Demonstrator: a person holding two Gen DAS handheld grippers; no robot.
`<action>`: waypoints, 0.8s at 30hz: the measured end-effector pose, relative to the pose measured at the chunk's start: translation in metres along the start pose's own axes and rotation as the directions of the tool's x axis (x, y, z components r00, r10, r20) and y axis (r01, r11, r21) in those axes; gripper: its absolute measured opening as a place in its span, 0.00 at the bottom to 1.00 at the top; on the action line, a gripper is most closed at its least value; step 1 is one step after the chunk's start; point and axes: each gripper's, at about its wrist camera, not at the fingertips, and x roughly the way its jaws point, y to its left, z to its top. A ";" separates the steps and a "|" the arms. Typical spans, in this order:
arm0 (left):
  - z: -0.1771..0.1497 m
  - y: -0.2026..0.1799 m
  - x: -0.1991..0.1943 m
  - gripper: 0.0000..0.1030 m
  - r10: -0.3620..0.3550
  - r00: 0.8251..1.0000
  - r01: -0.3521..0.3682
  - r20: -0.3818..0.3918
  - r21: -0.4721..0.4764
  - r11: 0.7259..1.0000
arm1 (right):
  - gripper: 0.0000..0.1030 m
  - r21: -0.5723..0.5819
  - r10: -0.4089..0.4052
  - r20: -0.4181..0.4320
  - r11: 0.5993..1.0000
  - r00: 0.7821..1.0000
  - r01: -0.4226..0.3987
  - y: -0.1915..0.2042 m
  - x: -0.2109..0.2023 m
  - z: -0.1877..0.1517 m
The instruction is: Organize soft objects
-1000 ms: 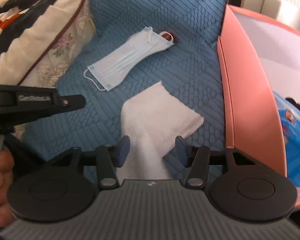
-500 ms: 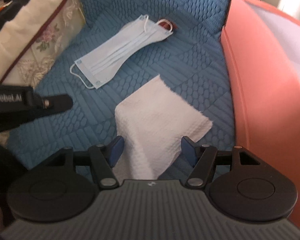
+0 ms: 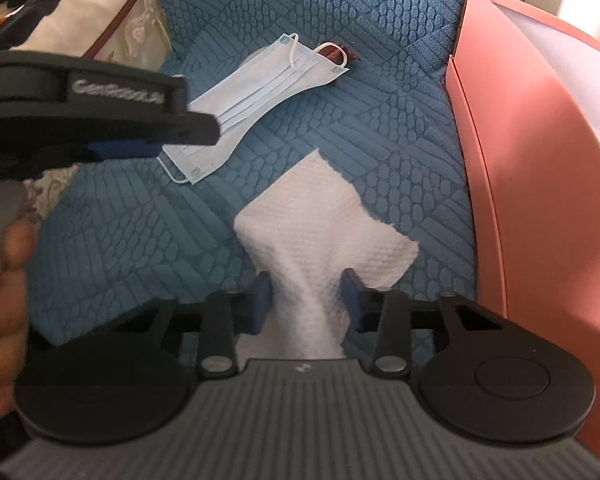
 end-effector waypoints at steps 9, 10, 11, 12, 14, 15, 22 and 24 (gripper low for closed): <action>0.023 -0.012 0.044 0.62 0.021 0.999 -0.017 -0.043 0.084 0.996 | 0.25 0.035 0.024 0.003 0.999 1.000 -0.024 -0.006 0.001 0.002; 0.023 -0.012 0.048 0.62 0.034 0.998 -0.030 -0.043 0.088 0.996 | 0.25 0.039 0.027 0.005 0.999 1.000 -0.027 -0.006 0.001 0.004; 0.023 -0.012 0.052 0.62 0.039 0.998 -0.034 -0.046 0.091 0.995 | 0.25 0.037 0.028 0.010 0.999 1.000 -0.028 -0.006 0.001 0.005; 0.024 -0.012 0.056 0.62 0.043 0.998 -0.039 -0.049 0.093 0.995 | 0.24 0.033 0.023 0.014 0.999 1.000 -0.024 -0.006 0.000 0.006; 0.025 -0.012 0.062 0.62 0.059 0.997 -0.054 -0.050 0.097 0.994 | 0.24 0.026 0.012 0.018 1.000 1.000 -0.012 -0.006 0.002 0.008; 0.025 -0.012 0.065 0.62 0.067 0.997 -0.061 -0.050 0.101 0.993 | 0.23 0.031 0.011 0.017 0.999 1.000 -0.012 -0.007 0.002 0.009; 0.024 -0.017 0.073 0.62 0.092 0.996 -0.089 -0.017 0.156 0.984 | 0.23 0.063 0.016 0.011 0.998 1.000 -0.017 -0.015 0.007 0.012; 0.024 -0.017 0.075 0.60 0.105 0.994 -0.103 -0.007 0.156 0.982 | 0.23 0.067 0.016 0.012 0.998 1.000 -0.017 -0.015 0.007 0.013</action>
